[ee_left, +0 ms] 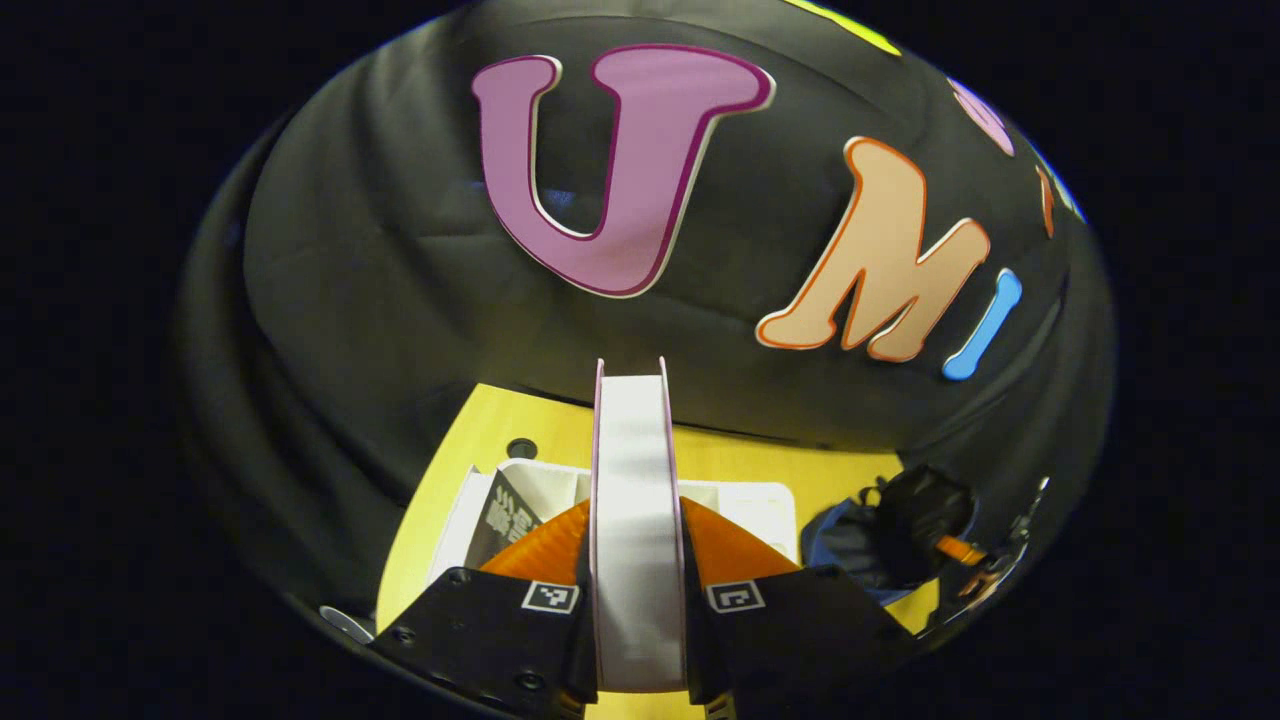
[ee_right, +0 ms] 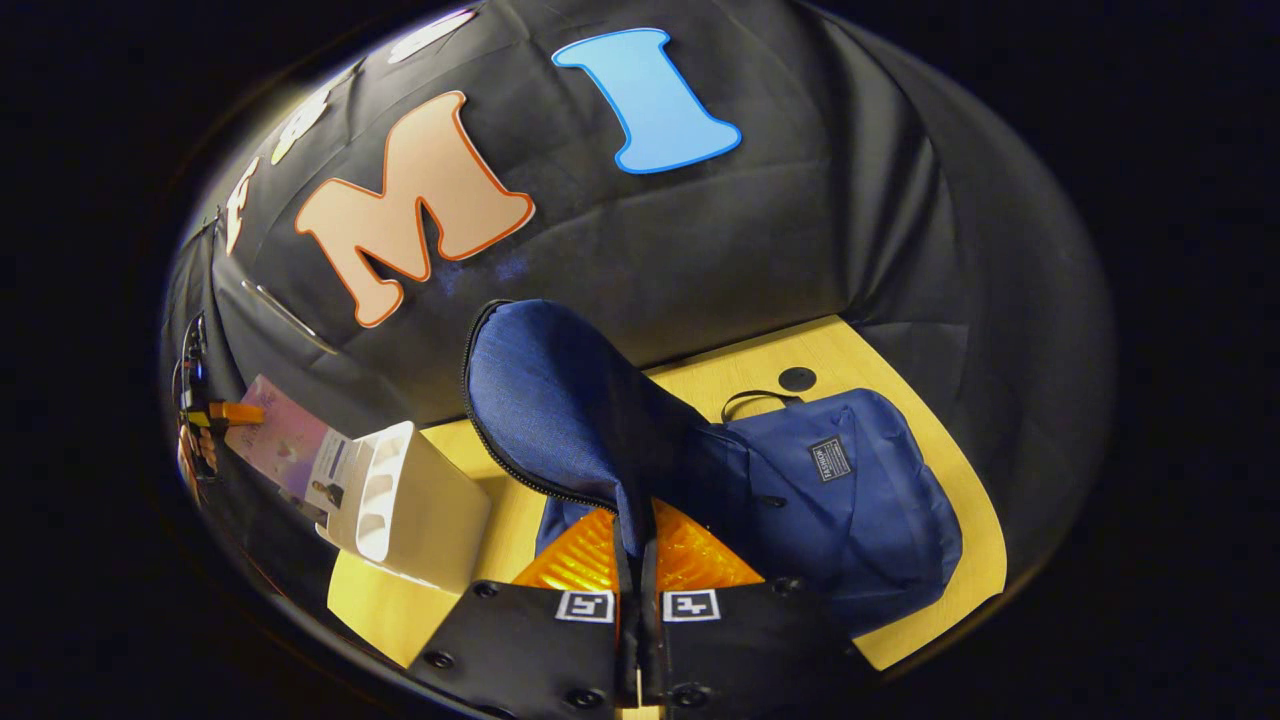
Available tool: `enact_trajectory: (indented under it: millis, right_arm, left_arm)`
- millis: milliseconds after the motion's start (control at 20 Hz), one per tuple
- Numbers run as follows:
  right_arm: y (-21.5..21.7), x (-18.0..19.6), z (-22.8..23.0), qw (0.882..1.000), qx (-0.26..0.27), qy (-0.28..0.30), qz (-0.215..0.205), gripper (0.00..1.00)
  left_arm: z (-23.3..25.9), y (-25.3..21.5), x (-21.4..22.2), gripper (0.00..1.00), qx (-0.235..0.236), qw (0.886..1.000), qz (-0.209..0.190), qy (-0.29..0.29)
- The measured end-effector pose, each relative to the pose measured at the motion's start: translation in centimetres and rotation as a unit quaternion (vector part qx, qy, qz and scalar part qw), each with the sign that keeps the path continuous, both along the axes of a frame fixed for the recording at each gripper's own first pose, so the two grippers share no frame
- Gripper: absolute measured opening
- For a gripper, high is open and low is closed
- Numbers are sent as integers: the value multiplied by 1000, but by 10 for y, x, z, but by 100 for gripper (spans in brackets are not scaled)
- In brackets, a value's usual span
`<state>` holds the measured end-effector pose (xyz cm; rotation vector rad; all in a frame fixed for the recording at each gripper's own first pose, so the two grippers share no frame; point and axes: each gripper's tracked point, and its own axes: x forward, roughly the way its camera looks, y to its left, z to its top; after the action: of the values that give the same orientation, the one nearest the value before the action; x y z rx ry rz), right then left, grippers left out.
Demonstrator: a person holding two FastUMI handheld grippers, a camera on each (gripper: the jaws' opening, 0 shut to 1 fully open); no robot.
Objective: Open the schoolbag, grab two books from the bookshelf and put them into the schoolbag.
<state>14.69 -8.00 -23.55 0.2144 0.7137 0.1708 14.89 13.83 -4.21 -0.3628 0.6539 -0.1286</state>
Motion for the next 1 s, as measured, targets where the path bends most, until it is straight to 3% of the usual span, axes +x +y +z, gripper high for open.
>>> enact_trajectory:
  millis: [250,650,1000]
  right_arm:
    - [-3,-2,2,1000,1,1,0,2]
    - [-1,-1,3,1000,6,-1,-1,4]
    - [-1,1,8,1000,8,-9,3,2]
  left_arm:
    - [14,-38,-8,31,-104,994,-8,-7]
    - [11,-126,2,31,-222,975,-2,3]
    - [-34,-226,12,32,-255,966,-30,38]
